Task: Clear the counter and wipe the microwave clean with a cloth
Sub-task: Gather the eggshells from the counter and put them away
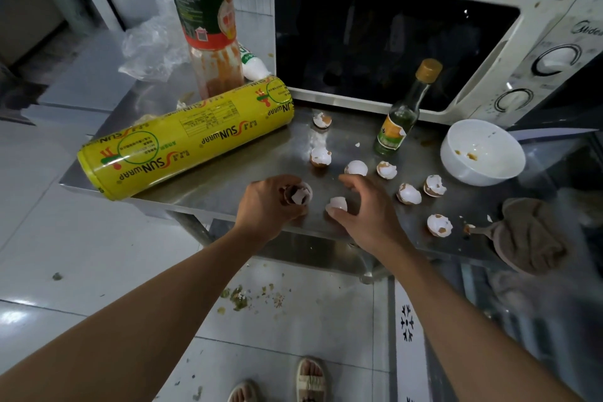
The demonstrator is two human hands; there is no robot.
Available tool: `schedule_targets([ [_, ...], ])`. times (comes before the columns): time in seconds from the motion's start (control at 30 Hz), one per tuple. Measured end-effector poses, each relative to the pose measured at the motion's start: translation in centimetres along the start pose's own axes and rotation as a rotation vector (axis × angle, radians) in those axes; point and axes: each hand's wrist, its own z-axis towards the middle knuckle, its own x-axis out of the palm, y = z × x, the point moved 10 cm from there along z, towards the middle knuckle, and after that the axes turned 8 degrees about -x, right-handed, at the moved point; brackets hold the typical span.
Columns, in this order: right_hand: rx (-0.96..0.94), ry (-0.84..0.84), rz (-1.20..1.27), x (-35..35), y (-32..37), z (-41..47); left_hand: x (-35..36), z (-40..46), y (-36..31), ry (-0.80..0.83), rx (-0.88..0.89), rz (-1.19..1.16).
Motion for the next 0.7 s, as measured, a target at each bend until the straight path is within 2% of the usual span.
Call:
schedule_targets([
  [0.2,0.019,-0.030,-0.011,-0.5,-0.9,-0.5,0.3,0.0,0.2,-0.004,0.010,0.032],
  [0.47,0.058,0.057,-0.056,0.2,-1.8,-1.0,0.6,0.0,-0.2,0.005,0.002,0.042],
  [0.7,0.107,0.009,-0.069,1.2,-1.4,-0.4,0.0,-0.1,-0.2,0.009,0.009,0.033],
])
